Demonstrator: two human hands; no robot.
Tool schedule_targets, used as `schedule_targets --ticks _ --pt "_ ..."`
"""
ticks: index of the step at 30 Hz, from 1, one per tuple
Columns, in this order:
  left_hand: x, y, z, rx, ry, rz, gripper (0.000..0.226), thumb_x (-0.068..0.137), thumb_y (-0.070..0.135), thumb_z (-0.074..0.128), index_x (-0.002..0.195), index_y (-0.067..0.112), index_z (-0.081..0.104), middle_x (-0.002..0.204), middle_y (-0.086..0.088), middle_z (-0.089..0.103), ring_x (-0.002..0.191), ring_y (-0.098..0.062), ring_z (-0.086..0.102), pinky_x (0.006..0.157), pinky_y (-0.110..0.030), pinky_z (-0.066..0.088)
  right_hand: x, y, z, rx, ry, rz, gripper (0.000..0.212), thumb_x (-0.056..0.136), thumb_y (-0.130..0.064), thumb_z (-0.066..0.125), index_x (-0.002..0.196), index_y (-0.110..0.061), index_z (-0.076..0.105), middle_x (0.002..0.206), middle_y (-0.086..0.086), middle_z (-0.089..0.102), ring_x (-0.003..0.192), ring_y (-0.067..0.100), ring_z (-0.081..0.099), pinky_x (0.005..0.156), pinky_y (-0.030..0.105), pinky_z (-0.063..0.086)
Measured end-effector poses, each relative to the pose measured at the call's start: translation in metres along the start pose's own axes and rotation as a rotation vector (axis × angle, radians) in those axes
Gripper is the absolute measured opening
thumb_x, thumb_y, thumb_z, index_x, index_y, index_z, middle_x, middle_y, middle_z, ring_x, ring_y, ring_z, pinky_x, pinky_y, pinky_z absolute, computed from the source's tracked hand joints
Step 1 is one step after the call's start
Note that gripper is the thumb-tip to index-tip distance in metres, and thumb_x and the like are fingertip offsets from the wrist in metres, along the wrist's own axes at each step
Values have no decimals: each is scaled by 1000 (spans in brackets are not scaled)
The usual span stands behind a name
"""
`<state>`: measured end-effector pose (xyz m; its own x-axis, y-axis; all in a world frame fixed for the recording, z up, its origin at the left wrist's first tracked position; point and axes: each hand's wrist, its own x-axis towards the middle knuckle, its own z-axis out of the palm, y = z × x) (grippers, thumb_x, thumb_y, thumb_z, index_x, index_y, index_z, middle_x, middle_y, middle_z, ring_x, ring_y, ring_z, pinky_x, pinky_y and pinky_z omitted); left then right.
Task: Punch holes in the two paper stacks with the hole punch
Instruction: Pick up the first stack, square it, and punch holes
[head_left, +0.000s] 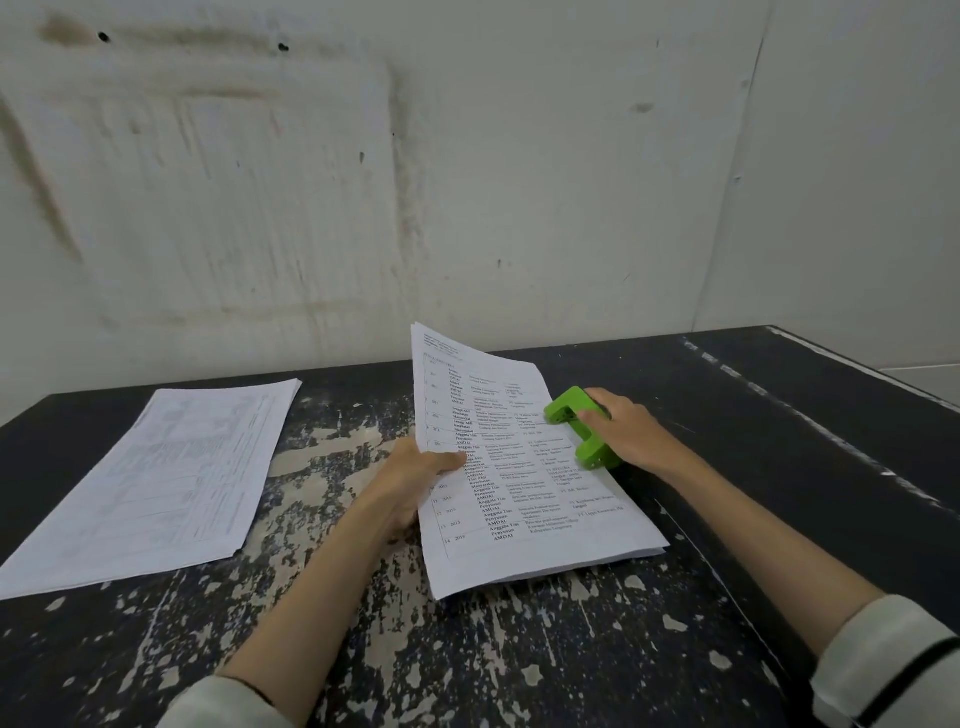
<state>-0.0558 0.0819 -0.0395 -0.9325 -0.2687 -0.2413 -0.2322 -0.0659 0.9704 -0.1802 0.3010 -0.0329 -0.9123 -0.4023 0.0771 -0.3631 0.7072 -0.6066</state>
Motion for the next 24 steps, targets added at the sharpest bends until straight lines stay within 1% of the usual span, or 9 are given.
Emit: schedule_targets --ticks 4,10,12,15,17,18,20,22,24 --pt "0 -2 -5 27 -6 5 32 84 0 60 116 4 59 112 -13 68 85 -25 70 68 -39 57 -3 -3 1 7 -34 29 38 96 -30 37 133 -22 42 107 1 53 97 20 54 83 38 46" --pt "-11 -1 -10 -3 -61 -33 27 83 -3 60 108 6 62 95 -10 72 74 -23 73 57 -34 59 -12 -12 -6 -59 -132 87 54 90 -37 36 142 -35 23 118 7 51 85 25 57 54 27 47" --pt "-15 0 -9 -10 -66 -38 27 83 -4 60 109 5 61 105 -15 70 80 -27 71 59 -36 59 -13 -20 -10 -127 -159 108 50 89 -38 34 139 -33 29 120 9 52 89 29 59 57 30 52" --pt "-20 0 -7 -20 -52 -37 32 84 -4 59 116 2 58 115 -19 66 94 -35 67 73 -44 57 -7 -29 -14 -157 -185 121 28 91 -35 31 108 -20 47 110 11 55 84 28 59 58 34 55" --pt "-22 0 -5 -12 -38 -33 36 85 -3 58 121 2 55 117 -20 65 100 -37 65 84 -50 53 -2 -32 -15 -163 -184 119 29 94 -38 30 98 -18 51 113 11 55 89 29 59 58 33 53" --pt "-23 0 -5 -4 -31 -28 36 85 -3 58 121 2 55 118 -20 64 101 -37 64 86 -51 52 1 -33 -15 -176 -173 122 35 95 -40 29 100 -18 56 121 11 55 99 30 58 65 34 51" --pt "-23 -1 -4 -2 -19 -23 37 85 -3 58 121 2 55 118 -19 64 100 -36 65 83 -48 54 6 -32 -13 -189 -153 144 44 96 -42 29 109 -15 61 127 13 54 112 33 54 75 35 47" --pt "-22 -2 -3 -5 -5 -22 37 85 -2 58 121 3 55 118 -19 65 97 -34 66 76 -43 56 9 -31 -9 -181 -131 161 40 94 -38 29 94 -14 61 115 13 57 106 33 56 68 30 44" --pt "-21 -2 -3 -3 0 -13 36 86 0 58 122 3 55 118 -17 65 93 -30 67 72 -39 56 11 -30 -3 -203 -101 177 40 93 -38 26 99 -13 57 115 12 55 109 34 52 75 33 41"
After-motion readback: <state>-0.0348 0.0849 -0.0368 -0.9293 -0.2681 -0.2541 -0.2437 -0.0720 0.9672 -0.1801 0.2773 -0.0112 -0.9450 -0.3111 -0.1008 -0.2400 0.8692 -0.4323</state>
